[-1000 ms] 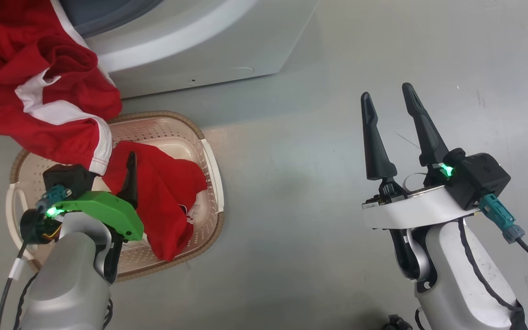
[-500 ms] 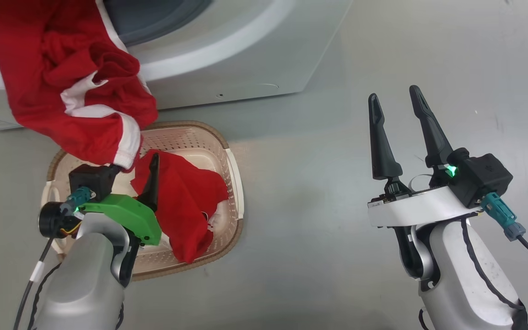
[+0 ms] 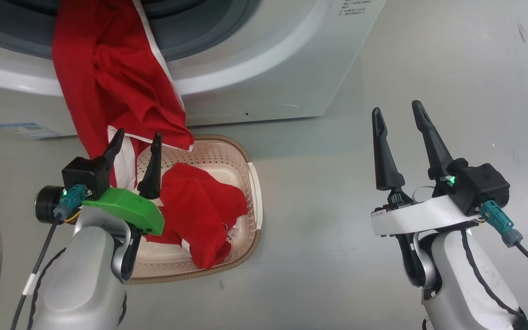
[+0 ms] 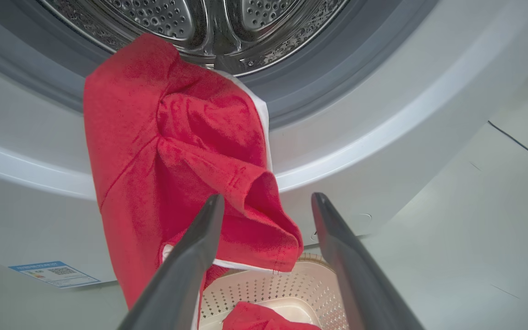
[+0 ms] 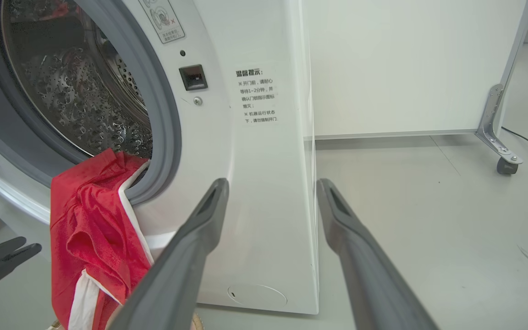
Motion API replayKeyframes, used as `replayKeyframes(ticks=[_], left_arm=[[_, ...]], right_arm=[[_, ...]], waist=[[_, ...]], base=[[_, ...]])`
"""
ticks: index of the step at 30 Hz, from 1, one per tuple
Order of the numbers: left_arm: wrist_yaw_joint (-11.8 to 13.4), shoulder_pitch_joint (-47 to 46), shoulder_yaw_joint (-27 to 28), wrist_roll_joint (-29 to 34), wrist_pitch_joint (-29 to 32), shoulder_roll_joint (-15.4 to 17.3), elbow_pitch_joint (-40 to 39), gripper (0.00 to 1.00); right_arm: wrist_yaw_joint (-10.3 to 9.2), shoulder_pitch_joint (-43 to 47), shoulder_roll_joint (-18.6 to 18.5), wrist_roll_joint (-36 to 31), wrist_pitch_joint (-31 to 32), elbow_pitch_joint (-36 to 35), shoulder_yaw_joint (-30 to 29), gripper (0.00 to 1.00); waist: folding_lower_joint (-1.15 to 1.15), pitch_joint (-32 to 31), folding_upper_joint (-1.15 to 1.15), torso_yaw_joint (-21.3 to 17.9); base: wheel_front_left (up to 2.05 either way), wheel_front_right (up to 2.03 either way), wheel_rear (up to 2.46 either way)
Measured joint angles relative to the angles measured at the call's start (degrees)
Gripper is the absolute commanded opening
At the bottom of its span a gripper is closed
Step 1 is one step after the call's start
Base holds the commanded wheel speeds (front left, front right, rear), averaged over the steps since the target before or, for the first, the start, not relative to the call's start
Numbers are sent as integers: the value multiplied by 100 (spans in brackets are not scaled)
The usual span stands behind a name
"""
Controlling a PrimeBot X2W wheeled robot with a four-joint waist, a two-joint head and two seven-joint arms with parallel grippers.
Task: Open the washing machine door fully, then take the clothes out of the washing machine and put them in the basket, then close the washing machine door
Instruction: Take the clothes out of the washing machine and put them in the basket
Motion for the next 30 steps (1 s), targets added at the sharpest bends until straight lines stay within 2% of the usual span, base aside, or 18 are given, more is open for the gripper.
replayKeyframes(ticks=[7, 30], left_arm=[[78, 225, 93, 125, 0, -7, -587, 100], [419, 1205, 308, 226, 0, -12, -1307, 100]], right_arm=[[23, 101, -2, -57, 0, 107, -92, 100], [121, 480, 3, -70, 0, 386, -23, 100]], waist=[[0, -227, 0, 129], [0, -769, 0, 185]], base=[[0, 0, 0], [0, 0, 0]])
